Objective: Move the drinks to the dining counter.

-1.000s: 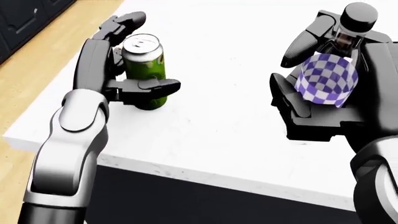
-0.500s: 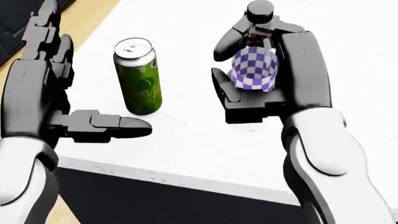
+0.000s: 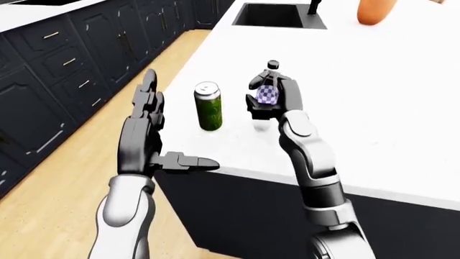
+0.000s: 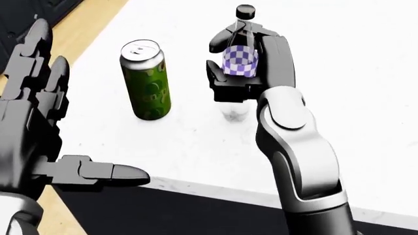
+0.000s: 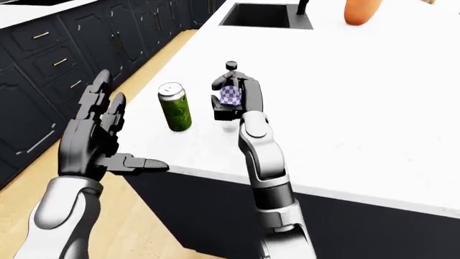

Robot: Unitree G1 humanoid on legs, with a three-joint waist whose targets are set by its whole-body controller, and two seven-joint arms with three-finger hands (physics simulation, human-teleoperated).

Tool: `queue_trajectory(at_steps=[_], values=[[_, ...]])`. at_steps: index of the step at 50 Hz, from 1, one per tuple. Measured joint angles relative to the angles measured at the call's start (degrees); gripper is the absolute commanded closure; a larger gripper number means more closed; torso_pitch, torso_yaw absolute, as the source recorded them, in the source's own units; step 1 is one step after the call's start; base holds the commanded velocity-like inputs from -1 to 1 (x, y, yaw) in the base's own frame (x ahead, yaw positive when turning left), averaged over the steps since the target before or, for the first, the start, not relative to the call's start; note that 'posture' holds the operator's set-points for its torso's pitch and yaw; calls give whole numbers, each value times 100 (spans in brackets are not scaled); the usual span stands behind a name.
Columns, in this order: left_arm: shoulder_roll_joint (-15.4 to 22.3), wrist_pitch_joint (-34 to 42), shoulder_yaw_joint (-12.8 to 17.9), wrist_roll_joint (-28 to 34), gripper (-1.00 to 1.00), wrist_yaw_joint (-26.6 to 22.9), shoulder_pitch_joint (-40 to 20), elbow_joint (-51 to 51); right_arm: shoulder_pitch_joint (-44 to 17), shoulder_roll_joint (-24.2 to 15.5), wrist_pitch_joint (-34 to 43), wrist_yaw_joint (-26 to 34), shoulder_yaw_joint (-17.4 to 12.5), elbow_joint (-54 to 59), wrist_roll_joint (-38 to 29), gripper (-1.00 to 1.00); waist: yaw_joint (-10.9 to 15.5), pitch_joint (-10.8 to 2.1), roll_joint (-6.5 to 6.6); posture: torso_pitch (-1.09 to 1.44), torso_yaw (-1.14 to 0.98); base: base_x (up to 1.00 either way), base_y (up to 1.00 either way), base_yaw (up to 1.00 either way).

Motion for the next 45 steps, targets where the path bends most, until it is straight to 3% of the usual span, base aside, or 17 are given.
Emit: queue_trajectory(at_steps=[13, 14, 15, 19, 28, 38, 45], values=[[-9, -215, 4, -9, -100, 14, 159, 90, 87, 25, -681, 44, 28, 383, -70, 100, 20, -56, -22, 0, 0, 0, 0, 0], [-11, -229, 1, -7, -100, 14, 165, 108, 84, 22, -674, 40, 25, 381, -71, 83, 22, -54, -24, 0, 0, 0, 0, 0], [-12, -229, -2, -3, -100, 14, 168, 115, 80, 19, -667, 40, 23, 381, -69, 45, 23, -53, -27, 0, 0, 0, 0, 0], [-12, -248, -17, 15, -100, 12, 178, 120, 92, 13, -614, 58, 29, 381, -49, 37, 23, -47, -32, 0, 0, 0, 0, 0], [-2, -216, 52, 0, -100, -21, 178, 59, 163, -7, -483, 64, 22, 403, -67, -11, 23, -25, -29, 0, 0, 0, 0, 0], [5, -141, 13, -56, -100, -21, 113, 35, 187, -55, -403, 139, 4, 271, -91, -100, 20, -22, -21, 0, 0, 0, 0, 0], [-4, -92, -21, -39, -100, -26, 147, -85, 289, -81, -350, 199, -15, 97, -81, -100, 18, -30, -26, 0, 0, 0, 0, 0]])
